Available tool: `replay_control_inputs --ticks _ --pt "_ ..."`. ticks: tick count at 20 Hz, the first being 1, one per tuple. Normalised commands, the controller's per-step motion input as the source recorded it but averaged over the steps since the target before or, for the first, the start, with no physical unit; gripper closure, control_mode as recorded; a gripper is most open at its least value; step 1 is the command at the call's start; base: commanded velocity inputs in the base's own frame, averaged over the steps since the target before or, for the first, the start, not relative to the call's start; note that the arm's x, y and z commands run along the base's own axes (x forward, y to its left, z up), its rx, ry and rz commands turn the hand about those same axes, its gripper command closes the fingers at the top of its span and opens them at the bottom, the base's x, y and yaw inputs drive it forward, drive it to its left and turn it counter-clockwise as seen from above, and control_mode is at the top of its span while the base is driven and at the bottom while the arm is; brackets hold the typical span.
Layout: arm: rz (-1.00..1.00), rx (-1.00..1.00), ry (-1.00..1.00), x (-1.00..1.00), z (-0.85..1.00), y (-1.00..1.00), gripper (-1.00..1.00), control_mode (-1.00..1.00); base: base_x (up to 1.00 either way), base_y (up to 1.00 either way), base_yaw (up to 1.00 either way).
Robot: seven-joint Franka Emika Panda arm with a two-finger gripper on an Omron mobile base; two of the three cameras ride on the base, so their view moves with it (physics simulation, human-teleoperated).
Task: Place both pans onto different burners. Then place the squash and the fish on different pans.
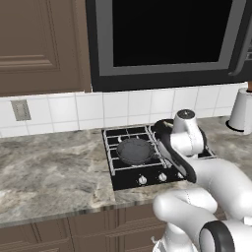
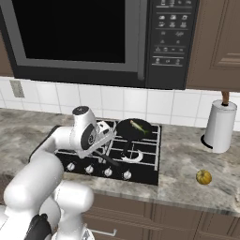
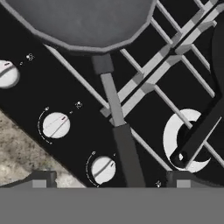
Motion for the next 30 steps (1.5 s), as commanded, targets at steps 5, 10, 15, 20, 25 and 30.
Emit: replay_control_inputs --ticks 5,10,15,20,25,30 --pt "-0.16 0.0 -0.07 -0.03 0.08 -0.42 -1.0 -1.0 0.0 0.0 0.0" --pt "-0.15 0.03 -0.07 -0.02 0.29 -0.48 -1.0 -1.0 0.0 0.0 0.0" --pt "-0.14 0.1 -0.07 -0.03 0.33 -0.5 -1.0 -1.0 0.0 0.0 0.0" --pt "-0.16 0.11 -0.05 -0.03 0.13 -0.55 -1.0 -1.0 0.0 0.0 0.0" --pt "-0.18 0.07 -0.04 0.0 0.0 -0.52 -1.0 -1.0 0.0 0.0 0.0" --pt "-0.2 0.04 -0.02 -0.01 0.0 -0.46 -1.0 -1.0 0.0 0.0 0.0"
